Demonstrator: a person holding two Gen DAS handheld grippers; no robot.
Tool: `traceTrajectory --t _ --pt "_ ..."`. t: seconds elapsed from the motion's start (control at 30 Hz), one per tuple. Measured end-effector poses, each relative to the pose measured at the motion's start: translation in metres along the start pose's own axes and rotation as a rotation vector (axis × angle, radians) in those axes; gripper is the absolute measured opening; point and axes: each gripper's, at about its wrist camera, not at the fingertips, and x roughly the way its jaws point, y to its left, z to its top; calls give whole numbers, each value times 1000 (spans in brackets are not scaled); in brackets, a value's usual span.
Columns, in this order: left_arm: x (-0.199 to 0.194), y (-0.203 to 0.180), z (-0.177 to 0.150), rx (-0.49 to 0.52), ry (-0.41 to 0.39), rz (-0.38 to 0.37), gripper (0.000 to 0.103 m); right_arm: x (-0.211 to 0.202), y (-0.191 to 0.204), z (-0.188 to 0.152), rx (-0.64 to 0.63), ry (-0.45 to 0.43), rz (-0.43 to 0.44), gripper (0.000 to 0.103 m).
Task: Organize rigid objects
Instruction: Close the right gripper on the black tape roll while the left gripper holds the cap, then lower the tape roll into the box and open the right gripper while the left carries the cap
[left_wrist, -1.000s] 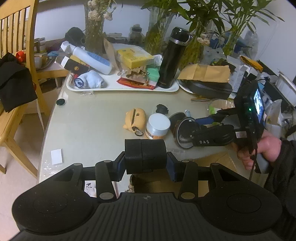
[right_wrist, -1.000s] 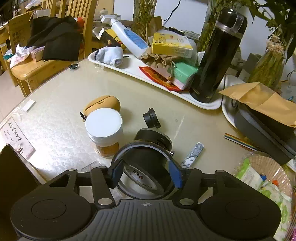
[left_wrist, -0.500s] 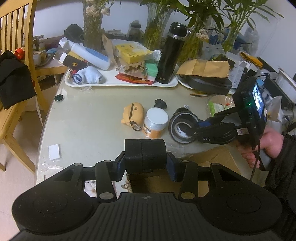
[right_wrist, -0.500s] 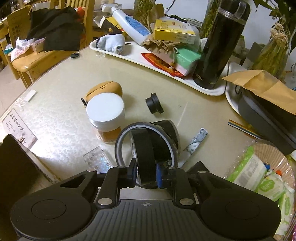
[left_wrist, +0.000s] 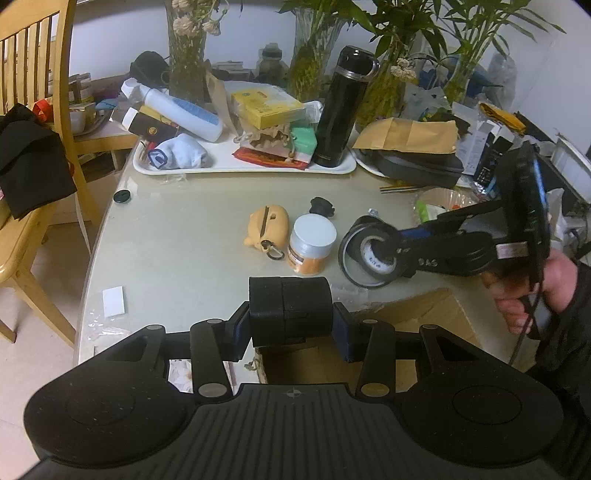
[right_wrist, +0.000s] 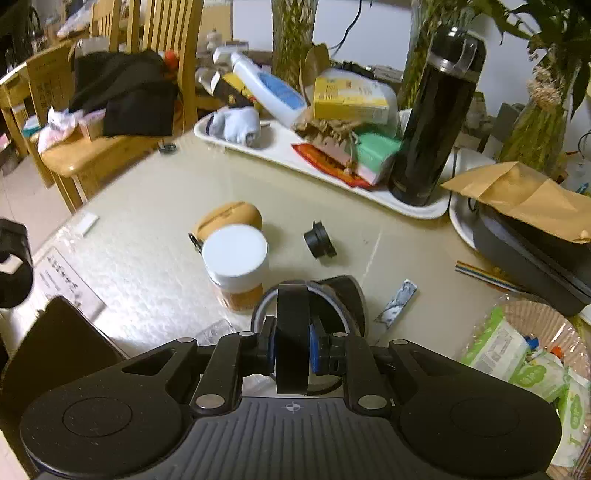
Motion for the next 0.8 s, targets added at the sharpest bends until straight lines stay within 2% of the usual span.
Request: traceTrajectory --t 0.43,0.63,0.8 --pt "-1 -7 -3 17 8 17 44 -49 -9 -4 126 -112 27 20" --pt "0 -13 -6 24 15 21 44 -70 -13 -18 185 -127 52 20" --pt "6 -18 -10 21 34 29 44 -81 -8 -34 210 -105 85 20"
